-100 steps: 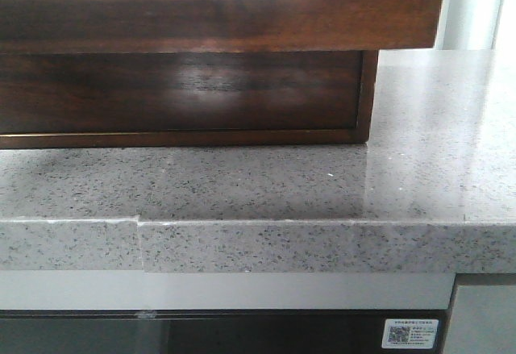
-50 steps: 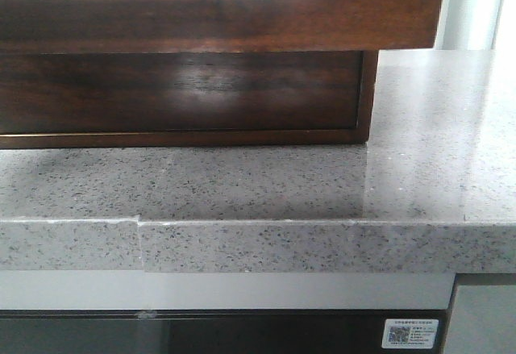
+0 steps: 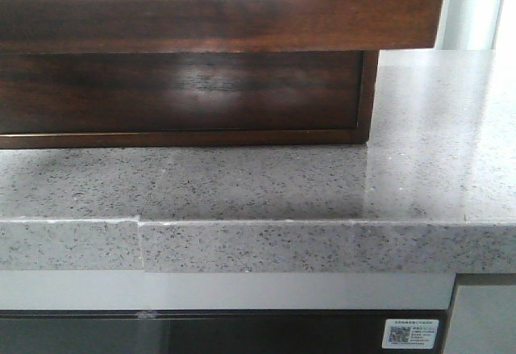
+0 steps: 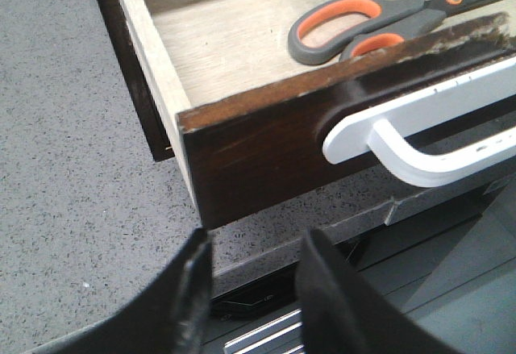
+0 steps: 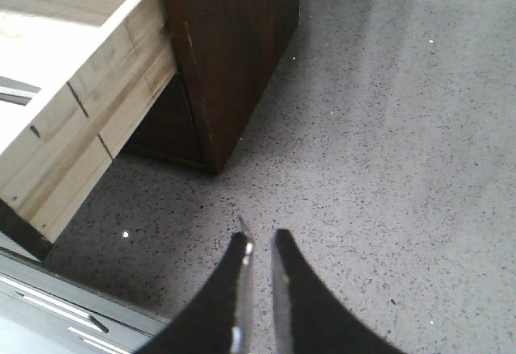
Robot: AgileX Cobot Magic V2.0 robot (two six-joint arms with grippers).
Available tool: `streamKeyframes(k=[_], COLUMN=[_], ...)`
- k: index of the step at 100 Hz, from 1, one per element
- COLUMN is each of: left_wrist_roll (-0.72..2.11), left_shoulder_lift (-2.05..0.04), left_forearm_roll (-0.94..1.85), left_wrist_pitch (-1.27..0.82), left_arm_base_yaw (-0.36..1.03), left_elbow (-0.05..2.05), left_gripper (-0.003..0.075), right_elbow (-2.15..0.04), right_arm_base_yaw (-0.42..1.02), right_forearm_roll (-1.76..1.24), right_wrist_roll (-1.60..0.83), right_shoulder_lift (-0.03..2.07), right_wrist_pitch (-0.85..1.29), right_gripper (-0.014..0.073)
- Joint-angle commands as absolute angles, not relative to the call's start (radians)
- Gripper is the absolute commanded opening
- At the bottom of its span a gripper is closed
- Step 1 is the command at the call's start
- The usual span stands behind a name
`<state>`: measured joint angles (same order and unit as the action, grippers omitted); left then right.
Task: Put scissors in drawer with both arms
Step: 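Push the drawer closed away from the robot with the left gripper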
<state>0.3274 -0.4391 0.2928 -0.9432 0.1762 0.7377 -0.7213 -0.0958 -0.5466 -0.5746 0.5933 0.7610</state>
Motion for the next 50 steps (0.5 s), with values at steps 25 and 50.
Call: streamKeyframes(k=[25, 50], left_wrist_roll=[0.319, 0.319], left_shoulder_lift=[-0.45, -0.45], left_forearm_roll=[0.317, 0.317], left_wrist_pitch=[-0.877, -0.877], left_arm_base_yaw=[0.186, 0.186], left_elbow=[0.768, 0.768], left_gripper=[-0.002, -0.002], right_elbow=[-0.747, -0.747], right_arm_base_yaw=[-0.101, -0.101], right_forearm_roll=[-0.579, -0.579], right_wrist_roll=[-0.576, -0.576], right_shoulder_lift=[0.593, 0.593], right_wrist_pitch=[0.725, 0.725], right_gripper=[-0.0069, -0.0069])
